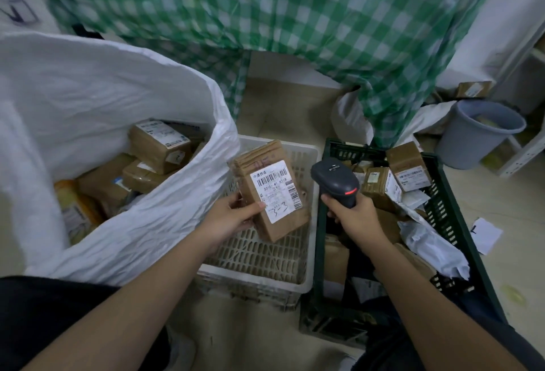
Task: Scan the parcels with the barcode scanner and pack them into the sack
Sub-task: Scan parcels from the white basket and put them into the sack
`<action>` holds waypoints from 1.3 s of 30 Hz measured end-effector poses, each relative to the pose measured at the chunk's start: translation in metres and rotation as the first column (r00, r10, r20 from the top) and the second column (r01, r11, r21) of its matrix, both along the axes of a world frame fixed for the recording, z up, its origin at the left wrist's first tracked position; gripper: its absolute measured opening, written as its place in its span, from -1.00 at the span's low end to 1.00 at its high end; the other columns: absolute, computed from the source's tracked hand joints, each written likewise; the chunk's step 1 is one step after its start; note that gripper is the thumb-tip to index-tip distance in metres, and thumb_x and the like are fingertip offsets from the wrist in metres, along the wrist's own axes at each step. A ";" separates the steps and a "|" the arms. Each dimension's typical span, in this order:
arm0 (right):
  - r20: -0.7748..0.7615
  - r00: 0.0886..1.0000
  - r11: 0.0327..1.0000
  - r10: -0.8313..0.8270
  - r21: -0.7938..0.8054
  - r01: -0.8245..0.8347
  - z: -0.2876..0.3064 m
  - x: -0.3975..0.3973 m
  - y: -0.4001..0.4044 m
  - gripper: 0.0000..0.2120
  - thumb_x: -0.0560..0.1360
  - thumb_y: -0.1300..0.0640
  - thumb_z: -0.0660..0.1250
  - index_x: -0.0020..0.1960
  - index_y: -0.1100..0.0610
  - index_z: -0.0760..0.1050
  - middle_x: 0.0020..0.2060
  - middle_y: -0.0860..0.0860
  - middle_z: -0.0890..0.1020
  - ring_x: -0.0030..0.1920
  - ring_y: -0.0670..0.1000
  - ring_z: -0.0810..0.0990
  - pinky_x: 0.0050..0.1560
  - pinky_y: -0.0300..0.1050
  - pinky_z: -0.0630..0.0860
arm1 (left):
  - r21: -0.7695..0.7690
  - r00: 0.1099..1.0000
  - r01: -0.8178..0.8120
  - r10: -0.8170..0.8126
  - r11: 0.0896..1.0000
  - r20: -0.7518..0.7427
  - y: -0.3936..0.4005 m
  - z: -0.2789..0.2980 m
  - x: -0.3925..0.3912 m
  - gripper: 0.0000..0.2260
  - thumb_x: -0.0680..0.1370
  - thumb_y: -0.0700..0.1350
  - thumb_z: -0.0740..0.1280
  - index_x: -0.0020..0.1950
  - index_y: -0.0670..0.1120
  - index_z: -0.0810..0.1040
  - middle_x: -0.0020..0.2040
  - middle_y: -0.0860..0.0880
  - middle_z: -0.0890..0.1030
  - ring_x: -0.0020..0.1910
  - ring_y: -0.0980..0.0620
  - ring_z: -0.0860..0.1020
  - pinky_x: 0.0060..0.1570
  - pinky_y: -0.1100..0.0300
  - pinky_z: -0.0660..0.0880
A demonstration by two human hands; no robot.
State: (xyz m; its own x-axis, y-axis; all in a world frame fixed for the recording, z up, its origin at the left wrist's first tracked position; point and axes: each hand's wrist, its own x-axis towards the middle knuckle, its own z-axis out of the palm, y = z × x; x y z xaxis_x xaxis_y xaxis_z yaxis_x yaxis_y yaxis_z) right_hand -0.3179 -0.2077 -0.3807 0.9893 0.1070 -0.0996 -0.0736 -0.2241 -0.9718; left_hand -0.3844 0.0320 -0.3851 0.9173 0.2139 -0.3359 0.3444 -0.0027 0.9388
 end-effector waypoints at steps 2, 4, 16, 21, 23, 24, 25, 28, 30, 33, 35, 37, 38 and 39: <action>-0.009 1.000 1.000 -0.008 0.013 0.009 0.004 -0.005 0.008 -0.88 0.45 0.17 0.48 -0.12 0.02 0.55 -0.27 -0.01 0.65 -0.18 0.01 0.62 -0.07 0.02 0.54 | 0.026 1.000 -0.010 0.009 1.000 0.026 0.008 0.015 -0.023 -0.65 0.51 -0.06 0.42 0.28 -0.02 0.51 0.14 0.04 0.63 -0.01 0.18 0.62 -0.17 0.35 0.58; 0.014 1.000 1.000 -0.005 0.000 0.005 0.011 -0.011 0.021 -0.87 0.44 0.15 0.49 -0.12 0.01 0.55 -0.25 -0.01 0.66 -0.14 0.03 0.63 -0.07 0.01 0.55 | 0.042 0.996 -0.065 0.062 0.997 0.061 0.020 0.029 -0.048 -0.68 0.51 -0.04 0.41 0.25 0.00 0.51 0.11 0.04 0.65 -0.06 0.17 0.64 -0.23 0.35 0.57; 0.130 0.984 0.959 0.125 -0.270 -0.086 0.051 -0.029 0.113 -0.82 0.46 0.15 0.47 -0.14 0.20 0.48 -0.31 0.11 0.54 -0.31 -0.02 0.47 -0.27 -0.09 0.35 | -0.088 0.816 -0.560 0.567 0.824 0.113 0.148 0.077 -0.121 -0.63 0.57 0.12 0.29 0.26 -0.08 0.49 0.09 -0.05 0.63 -0.02 0.01 0.61 -0.13 0.14 0.53; 0.087 0.994 0.969 0.064 -0.245 -0.041 0.035 -0.001 0.126 -0.79 0.42 0.10 0.50 -0.08 0.20 0.56 -0.27 0.12 0.63 -0.18 0.13 0.59 -0.16 -0.05 0.42 | -0.097 0.786 -0.605 0.613 0.790 0.083 0.207 0.086 -0.053 -0.48 0.55 0.22 0.26 0.33 -0.13 0.41 0.18 -0.05 0.58 0.07 -0.11 0.62 -0.06 0.09 0.61; 0.075 0.996 0.968 0.054 -0.250 -0.033 0.031 0.010 0.133 -0.77 0.42 0.08 0.50 -0.07 0.21 0.56 -0.26 0.13 0.64 -0.17 0.15 0.60 -0.17 -0.04 0.43 | -0.092 0.795 -0.586 0.593 0.805 0.129 0.223 0.078 -0.028 -0.45 0.54 0.20 0.30 0.42 -0.08 0.34 0.22 0.00 0.53 0.16 -0.10 0.56 0.14 0.01 0.54; 0.079 0.995 0.968 0.055 -0.247 -0.034 0.029 0.016 0.136 -0.77 0.42 0.07 0.50 -0.09 0.21 0.56 -0.28 0.15 0.64 -0.19 0.16 0.61 -0.18 -0.02 0.44 | -0.070 0.820 -0.550 0.554 0.832 0.144 0.226 0.072 -0.018 -0.47 0.51 0.22 0.34 0.35 -0.07 0.41 0.25 -0.02 0.54 0.17 -0.08 0.56 0.21 -0.05 0.50; 0.086 0.995 0.969 0.057 -0.243 -0.035 0.028 0.020 0.139 -0.78 0.42 0.07 0.50 -0.12 0.21 0.56 -0.29 0.17 0.64 -0.21 0.16 0.61 -0.19 -0.01 0.44 | -0.024 0.854 -0.501 0.499 0.865 0.148 0.226 0.065 -0.008 -0.45 0.45 0.26 0.38 0.31 -0.05 0.46 0.26 -0.03 0.55 0.19 -0.07 0.55 0.25 -0.07 0.47; 0.100 0.993 0.975 0.057 -0.220 -0.034 0.026 0.030 0.146 -0.83 0.44 0.13 0.48 -0.22 0.17 0.52 -0.32 0.17 0.62 -0.27 0.13 0.58 -0.22 -0.03 0.42 | 0.172 0.957 -0.287 0.275 0.942 0.086 0.216 0.045 0.014 -0.40 0.50 0.14 0.40 0.47 -0.01 0.33 0.33 0.06 0.38 0.36 -0.02 0.38 0.29 0.14 0.36; 0.099 0.994 0.984 0.048 -0.177 -0.030 0.025 0.032 0.150 -0.83 0.45 0.19 0.47 -0.24 0.10 0.50 -0.30 0.17 0.62 -0.25 0.10 0.57 -0.18 -0.03 0.41 | 0.237 0.984 -0.175 0.161 0.956 0.078 0.211 0.031 0.026 -0.40 0.55 -0.09 0.38 0.54 -0.03 0.20 0.38 0.05 0.33 0.41 0.01 0.32 0.21 0.26 0.30; 0.106 0.993 0.989 0.044 -0.148 -0.028 0.019 0.033 0.152 -0.85 0.46 0.23 0.46 -0.22 0.24 0.52 -0.26 0.27 0.62 -0.24 0.09 0.54 -0.20 -0.03 0.41 | 0.372 0.997 -0.046 0.021 0.927 0.071 0.214 0.011 0.043 -0.36 0.56 -0.26 0.34 0.56 -0.05 0.13 0.56 0.05 0.10 0.49 0.02 0.23 0.21 0.36 0.25; 0.094 0.994 0.989 0.048 -0.146 -0.034 0.015 0.034 0.151 -0.80 0.46 0.24 0.46 -0.17 0.37 0.52 -0.28 0.27 0.61 -0.25 0.10 0.56 -0.26 -0.06 0.40 | 0.511 0.997 0.028 -0.062 0.859 0.048 0.218 0.005 0.050 -0.40 0.58 -0.28 0.30 0.57 -0.09 0.13 0.59 0.04 0.00 0.52 0.01 0.15 0.26 0.40 0.17; 0.081 0.994 0.988 0.069 -0.143 -0.057 0.012 0.035 0.147 -0.75 0.45 0.22 0.47 -0.12 0.42 0.51 -0.28 0.31 0.60 -0.27 0.12 0.55 -0.29 -0.06 0.39 | 0.562 0.994 -0.053 -0.012 0.826 0.111 0.219 0.002 0.052 -0.47 0.60 -0.28 0.25 0.54 -0.07 0.19 0.58 0.02 0.07 0.52 -0.03 0.16 0.43 0.23 0.16; 0.074 0.994 0.989 0.078 -0.131 -0.068 0.010 0.036 0.145 -0.74 0.45 0.21 0.47 -0.11 0.43 0.51 -0.27 0.33 0.60 -0.28 0.12 0.54 -0.28 -0.06 0.38 | 0.561 0.986 -0.129 0.044 0.818 0.163 0.218 0.001 0.050 -0.50 0.60 -0.28 0.23 0.53 -0.06 0.24 0.56 0.00 0.14 0.50 -0.04 0.21 0.46 0.11 0.20; 0.068 0.994 0.989 0.086 -0.125 -0.077 0.010 0.035 0.144 -0.73 0.45 0.20 0.47 -0.12 0.42 0.51 -0.28 0.33 0.59 -0.29 0.12 0.53 -0.28 -0.05 0.38 | 0.556 0.972 -0.199 0.090 0.807 0.216 0.215 0.003 0.045 -0.54 0.60 -0.27 0.22 0.50 -0.05 0.30 0.54 -0.02 0.21 0.47 -0.05 0.28 0.44 0.04 0.26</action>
State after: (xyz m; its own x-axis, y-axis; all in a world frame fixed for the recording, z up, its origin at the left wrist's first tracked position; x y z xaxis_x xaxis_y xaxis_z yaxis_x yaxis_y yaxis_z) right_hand -0.2825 -0.0639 -0.3711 0.9828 0.1791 -0.0451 0.0195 -0.3437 -0.9389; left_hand -0.3391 0.2467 -0.3824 0.8910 0.4516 0.0476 0.2187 -0.5186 0.8265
